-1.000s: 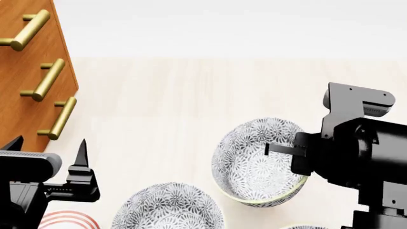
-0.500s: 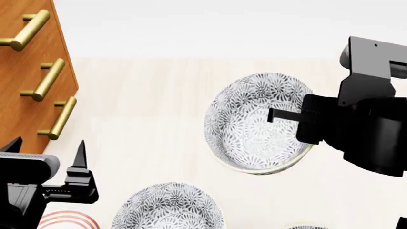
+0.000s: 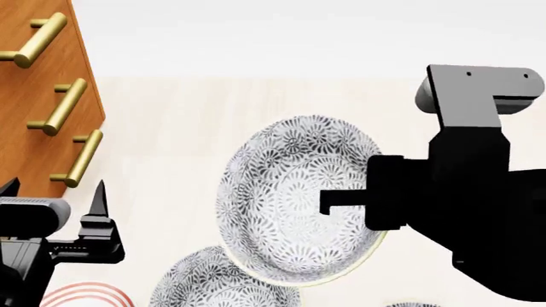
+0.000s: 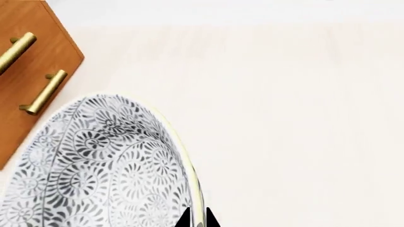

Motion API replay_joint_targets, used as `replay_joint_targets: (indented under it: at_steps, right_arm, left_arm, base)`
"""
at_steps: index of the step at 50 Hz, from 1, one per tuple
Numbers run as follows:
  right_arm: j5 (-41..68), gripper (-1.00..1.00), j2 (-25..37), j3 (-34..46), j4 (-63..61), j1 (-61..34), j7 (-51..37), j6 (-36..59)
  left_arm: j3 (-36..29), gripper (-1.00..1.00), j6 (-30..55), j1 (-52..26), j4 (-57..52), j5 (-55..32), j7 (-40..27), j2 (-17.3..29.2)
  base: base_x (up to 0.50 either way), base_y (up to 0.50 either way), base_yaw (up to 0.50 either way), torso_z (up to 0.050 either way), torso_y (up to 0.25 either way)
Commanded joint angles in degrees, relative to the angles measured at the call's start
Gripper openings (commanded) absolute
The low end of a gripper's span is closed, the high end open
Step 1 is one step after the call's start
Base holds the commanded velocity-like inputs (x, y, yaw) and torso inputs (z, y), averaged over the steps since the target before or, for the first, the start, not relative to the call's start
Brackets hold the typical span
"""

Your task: Stack the bowl at the front on the bowl in the middle.

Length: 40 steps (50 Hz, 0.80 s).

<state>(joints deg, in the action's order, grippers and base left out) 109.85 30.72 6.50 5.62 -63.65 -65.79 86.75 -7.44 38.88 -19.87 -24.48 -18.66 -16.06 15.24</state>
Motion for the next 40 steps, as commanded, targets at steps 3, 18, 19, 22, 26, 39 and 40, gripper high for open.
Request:
replay_joint_targets:
  at_steps: [3,18,19,22,26,39,40]
  right_arm:
    - [11.0,-1.0,1.2,3.5,-8.2,4.5,-4.3,-2.0]
    - [2.5,-1.0,-2.4,4.9,-9.7,8.0,2.4,-0.1]
    - [1.1,-1.0,-2.7,4.9,-9.5,8.2,3.6,0.1]
    - [-2.7,-1.0,-3.5,4.9,-9.7,9.0,6.6,0.3]
    - [-3.1,-1.0,-3.8,6.2,-8.8,8.1,7.1,-0.3]
    - [-10.0,-1.0,-5.8,9.6,-7.4,7.4,13.2,-1.5]
    - [-10.3,-1.0,-5.8,9.8,-7.5,7.5,13.5,-1.5]
  left_arm:
    - [0.3,1.0,-0.2,-1.2,1.5,-0.4,-0.1,0.2]
    - [-0.1,1.0,0.0,-1.1,0.4,-0.7,-0.6,0.5]
    - [-0.2,1.0,0.0,-1.0,0.4,-0.7,-0.6,0.5]
    - [-0.2,1.0,0.1,-1.0,0.2,-0.8,-0.7,0.6]
    - [-0.4,1.0,-0.4,-0.7,0.5,-0.8,-0.7,0.6]
    - [-0.5,1.0,-0.5,-0.4,0.3,-1.0,-1.1,0.9]
    - [-0.5,1.0,-0.5,-0.4,0.3,-1.0,-1.1,0.9]
  base:
    - [0.0,0.0,0.0,0.0,0.0]
    - [0.0,0.0,0.0,0.0,0.0]
    - [0.0,0.0,0.0,0.0,0.0]
    - [0.0,0.0,0.0,0.0,0.0]
    - [0.0,0.0,0.0,0.0,0.0]
    - [0.0,0.0,0.0,0.0,0.001]
    - [0.0,0.0,0.0,0.0,0.0]
